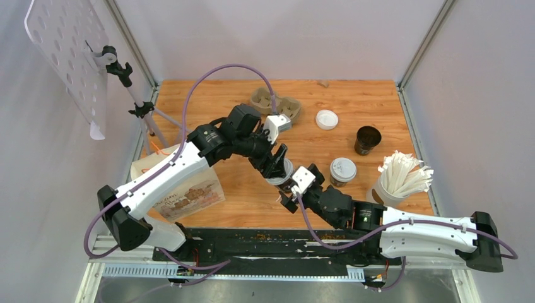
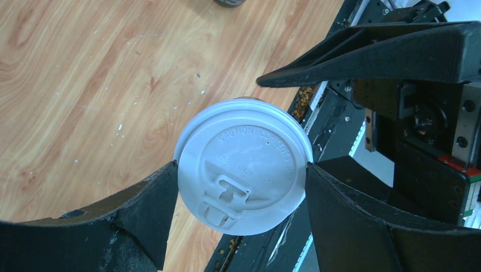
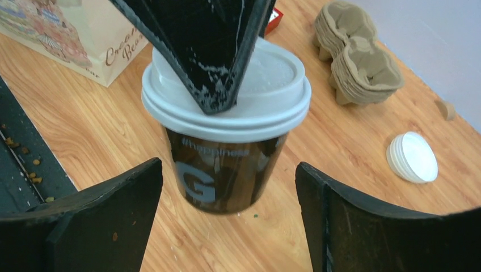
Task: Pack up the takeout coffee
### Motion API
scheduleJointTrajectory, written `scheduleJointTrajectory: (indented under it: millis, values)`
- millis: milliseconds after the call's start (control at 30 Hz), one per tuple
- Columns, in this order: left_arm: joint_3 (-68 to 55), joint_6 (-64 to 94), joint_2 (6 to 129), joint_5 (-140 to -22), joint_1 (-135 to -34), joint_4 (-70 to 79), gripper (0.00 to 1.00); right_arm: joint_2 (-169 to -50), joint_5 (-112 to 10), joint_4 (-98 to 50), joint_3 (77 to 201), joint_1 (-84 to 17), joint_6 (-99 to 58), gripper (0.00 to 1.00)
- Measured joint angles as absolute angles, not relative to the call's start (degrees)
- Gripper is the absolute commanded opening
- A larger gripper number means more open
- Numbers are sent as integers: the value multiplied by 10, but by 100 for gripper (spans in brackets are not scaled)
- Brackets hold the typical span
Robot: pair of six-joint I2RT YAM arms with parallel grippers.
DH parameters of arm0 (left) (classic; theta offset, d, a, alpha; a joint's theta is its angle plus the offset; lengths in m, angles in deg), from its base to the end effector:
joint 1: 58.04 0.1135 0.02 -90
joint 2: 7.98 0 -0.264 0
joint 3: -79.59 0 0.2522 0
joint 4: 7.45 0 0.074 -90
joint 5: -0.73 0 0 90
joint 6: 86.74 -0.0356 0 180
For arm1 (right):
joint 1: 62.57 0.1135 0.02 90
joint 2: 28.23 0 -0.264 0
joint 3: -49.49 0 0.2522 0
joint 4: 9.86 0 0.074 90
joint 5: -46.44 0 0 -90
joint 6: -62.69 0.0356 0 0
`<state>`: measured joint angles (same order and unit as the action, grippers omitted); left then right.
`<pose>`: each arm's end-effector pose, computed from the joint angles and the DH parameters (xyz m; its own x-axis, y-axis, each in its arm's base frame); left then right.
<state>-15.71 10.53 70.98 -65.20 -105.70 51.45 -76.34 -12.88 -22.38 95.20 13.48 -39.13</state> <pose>0.1845 -0.2241 0.3715 -0.5629 0.4462 -0.6957 0.8125 0.4530 -0.3668 0.0651 0.1866 0.2725 0.0859 -0.3851 -0.9189 -0.7133 0.6201 -0.3265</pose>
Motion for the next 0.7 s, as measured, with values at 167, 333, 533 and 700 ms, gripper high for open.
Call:
scheduleJointTrajectory:
  millis: [167, 333, 533, 700]
  values:
    - [-173, 105, 729, -679, -1065, 519, 77, -726, -126, -345, 982, 135, -327, 100]
    - [-198, 106, 761, -726, -1093, 520, 77, -693, -134, -475, 1083, 135, -255, 100]
    - [-258, 111, 840, -792, -1151, 527, 78, -642, -134, -560, 1229, 135, -189, 100]
    - [-296, 127, 919, -838, -1206, 525, 78, -607, -125, -592, 1322, 135, -154, 100]
